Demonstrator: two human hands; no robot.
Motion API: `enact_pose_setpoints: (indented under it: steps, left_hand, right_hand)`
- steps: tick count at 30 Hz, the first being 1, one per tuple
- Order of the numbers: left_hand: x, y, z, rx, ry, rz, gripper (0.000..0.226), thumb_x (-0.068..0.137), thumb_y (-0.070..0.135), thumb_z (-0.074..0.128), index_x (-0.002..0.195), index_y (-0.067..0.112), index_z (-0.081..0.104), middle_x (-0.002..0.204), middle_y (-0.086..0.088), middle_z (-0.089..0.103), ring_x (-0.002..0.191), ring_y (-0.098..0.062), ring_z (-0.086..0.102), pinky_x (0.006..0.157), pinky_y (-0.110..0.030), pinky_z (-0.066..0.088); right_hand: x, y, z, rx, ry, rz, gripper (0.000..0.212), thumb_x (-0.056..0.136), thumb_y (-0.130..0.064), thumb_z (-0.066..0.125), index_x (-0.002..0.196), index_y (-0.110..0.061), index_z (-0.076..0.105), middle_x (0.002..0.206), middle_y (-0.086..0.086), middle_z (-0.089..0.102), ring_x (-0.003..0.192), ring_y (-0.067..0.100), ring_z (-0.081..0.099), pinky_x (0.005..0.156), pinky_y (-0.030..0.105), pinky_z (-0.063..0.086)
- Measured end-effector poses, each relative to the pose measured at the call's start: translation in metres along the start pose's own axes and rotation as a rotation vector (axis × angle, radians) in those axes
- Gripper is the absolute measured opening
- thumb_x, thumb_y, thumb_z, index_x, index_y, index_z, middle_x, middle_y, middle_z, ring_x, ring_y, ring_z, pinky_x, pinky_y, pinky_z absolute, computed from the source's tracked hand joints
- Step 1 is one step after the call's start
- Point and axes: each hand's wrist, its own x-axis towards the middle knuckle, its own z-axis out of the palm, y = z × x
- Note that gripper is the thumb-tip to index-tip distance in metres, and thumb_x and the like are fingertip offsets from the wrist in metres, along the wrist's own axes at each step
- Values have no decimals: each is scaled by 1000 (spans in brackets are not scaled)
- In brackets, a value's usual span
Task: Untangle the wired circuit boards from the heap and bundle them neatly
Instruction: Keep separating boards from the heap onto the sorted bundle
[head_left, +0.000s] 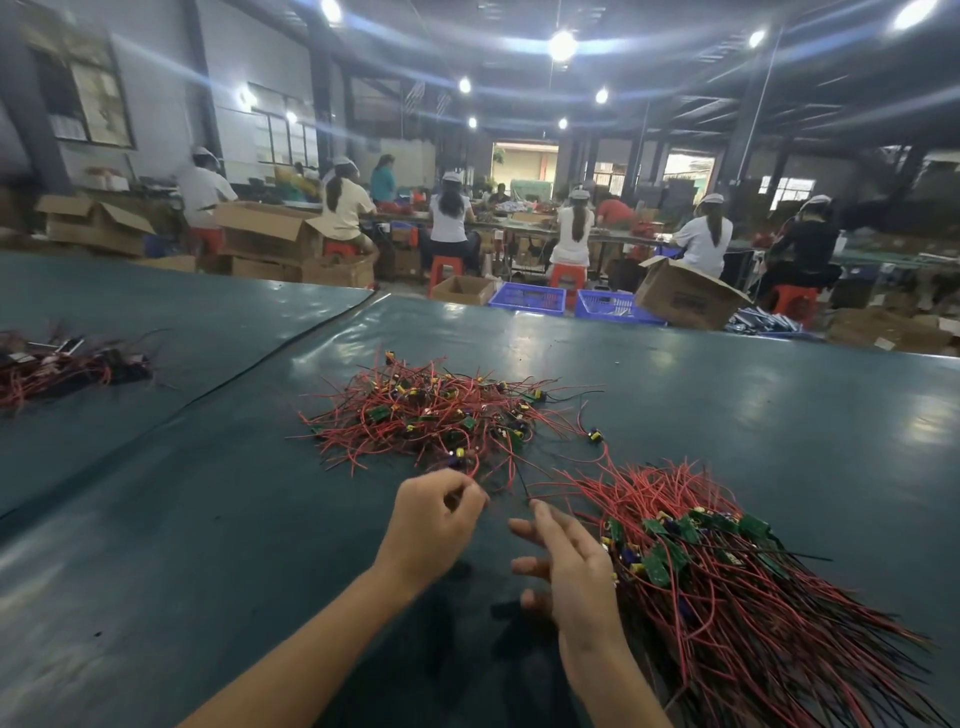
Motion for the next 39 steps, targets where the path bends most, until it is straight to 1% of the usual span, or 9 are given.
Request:
enact_pose_setpoints:
  steps: [4, 9, 11, 16, 19, 24, 27, 32, 39]
  left_hand:
    - [-31, 13, -5, -58, -180, 120, 21, 79, 15, 56, 67, 8, 71, 68, 1, 69, 66, -13, 62, 69, -35, 51]
    - [-44, 22, -7, -88, -387, 295, 21, 78, 19, 54, 61, 7, 61, 62, -5, 59, 60, -18, 53, 58, -32, 45]
    - [-46, 22, -9, -142, -436, 241, 21, 83, 23, 54, 67, 10, 60, 61, -4, 57, 56, -19, 52, 55, -34, 44]
    - [-30, 20, -17, -319, -267, -222, 34, 101, 28, 47, 78, 8, 61, 63, -8, 68, 53, -16, 61, 53, -31, 50]
    - [-22, 17, -21, -378, -379, -555, 30, 102, 19, 46, 89, 1, 67, 71, -9, 72, 57, -19, 66, 50, -31, 53]
    - [-28, 31, -12, -962, -548, -1024, 26, 102, 17, 44, 97, 1, 63, 79, -15, 71, 58, -18, 66, 57, -28, 57]
    - [-31, 34, -2, -1097, -472, -1049, 25, 101, 25, 48, 108, 6, 62, 85, -9, 71, 57, -16, 62, 56, -27, 55]
    - [-29, 30, 0, -991, -125, -867, 11, 93, 17, 59, 97, 7, 62, 86, -11, 73, 63, -14, 68, 55, -21, 53]
    - [-25, 27, -9, -960, -50, -809, 12, 88, 16, 67, 89, 6, 61, 71, -11, 67, 52, -13, 57, 48, -18, 49]
  right_hand:
    - [-2, 4, 2, -61, -58, -13, 15, 93, -23, 63, 108, -20, 64, 86, -2, 76, 70, 15, 67, 48, 27, 52]
    - [1, 9, 4, -131, -44, -49, 12, 92, -4, 63, 102, -9, 66, 92, 19, 72, 76, 19, 67, 78, 38, 57]
    - [1, 11, 2, -170, -30, -88, 11, 91, -2, 63, 95, -11, 68, 87, 14, 74, 78, 21, 68, 80, 40, 57]
    - [-1, 9, -3, -177, -22, -143, 28, 94, 7, 52, 95, -13, 72, 82, 0, 76, 66, 6, 64, 58, 20, 52]
    - [-5, 5, -1, -79, -74, -131, 33, 96, 6, 48, 95, -15, 73, 88, 4, 76, 66, 7, 64, 51, 21, 50]
    - [-10, 1, 4, 239, -150, 18, 29, 91, 2, 50, 87, -10, 77, 95, 16, 75, 70, 24, 67, 57, 32, 53]
    - [-13, -6, 5, 407, -196, 90, 26, 77, -10, 56, 93, -6, 75, 96, 17, 74, 63, 21, 66, 48, 26, 48]
    - [-15, -10, -2, 391, -211, 140, 28, 97, -17, 45, 111, -11, 68, 98, 8, 76, 59, 9, 64, 46, 21, 48]
    - [-12, -7, -7, 356, -125, 60, 40, 99, -9, 31, 123, -22, 60, 107, 4, 75, 57, 7, 59, 44, 20, 46]
